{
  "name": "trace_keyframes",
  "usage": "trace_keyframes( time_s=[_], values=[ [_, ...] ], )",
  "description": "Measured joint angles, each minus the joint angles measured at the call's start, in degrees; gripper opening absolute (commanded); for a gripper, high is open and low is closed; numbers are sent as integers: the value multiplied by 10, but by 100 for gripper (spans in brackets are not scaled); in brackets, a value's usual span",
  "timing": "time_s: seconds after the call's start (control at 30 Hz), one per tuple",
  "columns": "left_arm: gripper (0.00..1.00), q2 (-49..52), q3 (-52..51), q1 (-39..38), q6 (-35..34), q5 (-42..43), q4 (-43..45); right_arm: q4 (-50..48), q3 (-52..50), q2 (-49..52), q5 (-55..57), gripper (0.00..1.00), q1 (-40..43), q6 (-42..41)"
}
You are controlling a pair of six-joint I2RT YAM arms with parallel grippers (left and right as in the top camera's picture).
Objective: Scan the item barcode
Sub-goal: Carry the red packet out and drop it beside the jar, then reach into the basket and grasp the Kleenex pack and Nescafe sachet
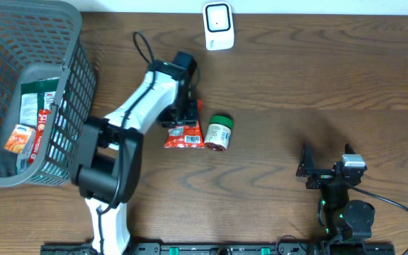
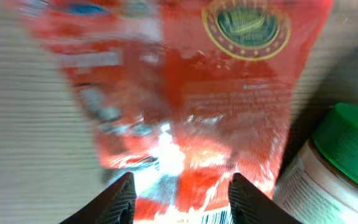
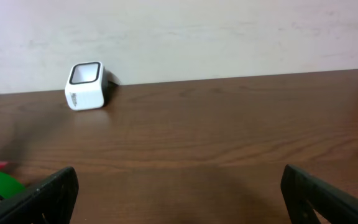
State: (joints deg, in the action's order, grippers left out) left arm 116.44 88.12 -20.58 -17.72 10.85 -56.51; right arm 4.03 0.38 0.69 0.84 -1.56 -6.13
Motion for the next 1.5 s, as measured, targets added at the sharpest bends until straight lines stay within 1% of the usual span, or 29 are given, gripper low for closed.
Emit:
trace_keyframes(
  time_s=[0.13, 0.17, 0.2, 0.27, 0.3, 0.37, 0.4, 0.43, 0.47, 0.53, 0.6, 0.67, 0.77, 0.87, 1.0, 1.2, 1.37, 1.5],
  values=[
    [58, -68, 2, 35, 7, 2, -5, 0, 0, 0, 0, 99, 0, 0],
    [59, -99, 10, 52, 10, 4, -12, 0, 0, 0, 0, 99, 0, 0],
    [63, -115, 16, 64, 11, 4, -15, 0, 0, 0, 0, 99, 0, 0],
    [76, -165, 38, 101, 14, 2, -20, 0, 0, 0, 0, 99, 0, 0],
    [82, -192, 51, 124, 14, -5, -21, 0, 0, 0, 0, 99, 0, 0],
    [88, -237, 73, 171, 17, -25, -20, 0, 0, 0, 0, 99, 0, 0],
    [90, -269, 87, 209, 20, -47, -19, 0, 0, 0, 0, 99, 0, 0],
    [92, -302, 97, 253, 26, -72, -13, 0, 0, 0, 0, 99, 0, 0],
    [93, -317, 101, 274, 33, -84, -12, 0, 0, 0, 0, 99, 0, 0],
    [94, -354, 107, 339, 52, -116, -11, 0, 0, 0, 0, 99, 0, 0],
    [96, -370, 109, 402, 74, -139, -12, 0, 0, 0, 0, 99, 0, 0],
    [98, -364, 109, 449, 97, -153, -17, 0, 0, 0, 0, 99, 0, 0],
    [99, -317, 109, 506, 142, -165, -45, 0, 0, 0, 0, 99, 0, 0],
    [99, -257, 107, 529, 190, -171, -82, 0, 0, 0, 0, 99, 0, 0],
    [98, -173, 106, 532, 252, -172, -112, 0, 0, 0, 0, 99, 0, 0],
    [98, -71, 106, 533, 317, -172, -101, 0, 0, 0, 0, 99, 0, 0],
    [98, -20, 106, 533, 358, -172, -93, 0, 0, 0, 0, 99, 0, 0],
    [98, 14, 106, 533, 373, -172, -79, 0, 0, 0, 0, 99, 0, 0]
  ],
)
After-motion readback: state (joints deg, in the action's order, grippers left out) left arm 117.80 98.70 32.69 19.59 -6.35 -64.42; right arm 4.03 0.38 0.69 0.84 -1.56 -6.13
